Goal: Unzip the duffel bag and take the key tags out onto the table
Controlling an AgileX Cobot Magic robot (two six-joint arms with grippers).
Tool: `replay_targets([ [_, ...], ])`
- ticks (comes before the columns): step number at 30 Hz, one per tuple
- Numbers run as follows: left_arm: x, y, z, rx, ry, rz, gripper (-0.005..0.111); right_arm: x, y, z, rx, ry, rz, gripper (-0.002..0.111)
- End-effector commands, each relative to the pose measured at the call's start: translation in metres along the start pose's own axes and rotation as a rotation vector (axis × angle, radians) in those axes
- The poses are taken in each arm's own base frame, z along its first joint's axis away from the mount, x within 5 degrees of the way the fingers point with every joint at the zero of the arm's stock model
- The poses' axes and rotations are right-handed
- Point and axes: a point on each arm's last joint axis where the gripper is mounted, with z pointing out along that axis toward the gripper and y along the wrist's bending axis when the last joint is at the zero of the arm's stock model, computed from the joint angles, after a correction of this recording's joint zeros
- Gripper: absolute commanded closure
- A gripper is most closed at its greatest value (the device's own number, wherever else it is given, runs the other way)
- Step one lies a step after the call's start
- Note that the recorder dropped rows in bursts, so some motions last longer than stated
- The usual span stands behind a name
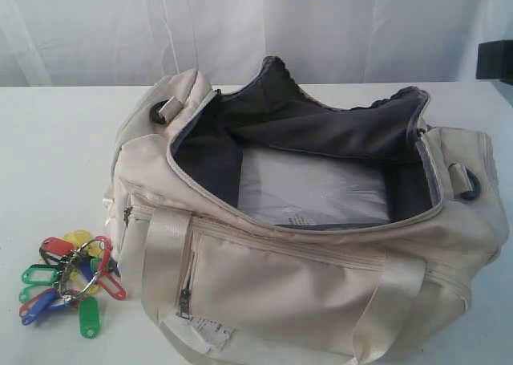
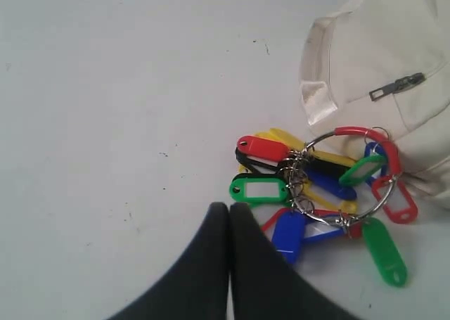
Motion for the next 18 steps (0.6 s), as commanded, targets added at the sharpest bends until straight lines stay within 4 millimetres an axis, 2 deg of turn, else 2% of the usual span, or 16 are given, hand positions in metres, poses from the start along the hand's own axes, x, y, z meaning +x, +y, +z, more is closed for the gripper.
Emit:
replay_targets([
  [1,0.0023,0.0001,0.0,-0.003,0.015,-0.004,0.107,0.0002,-0.0003,0.0,0.0,-0.009,0.001,0.108],
  [8,0.0026,0.004,-0.0002,-0.073,0.017,-0.012,0.107,0.0003,-0.0003,0.0,0.001,-0.007,0.012,0.108],
  [18,0.0026,0.0041,-0.0002,-0.074,0.019,0.058,0.107,0.0003,-0.0003,0.0,0.001,-0.007,0.012,0.108],
])
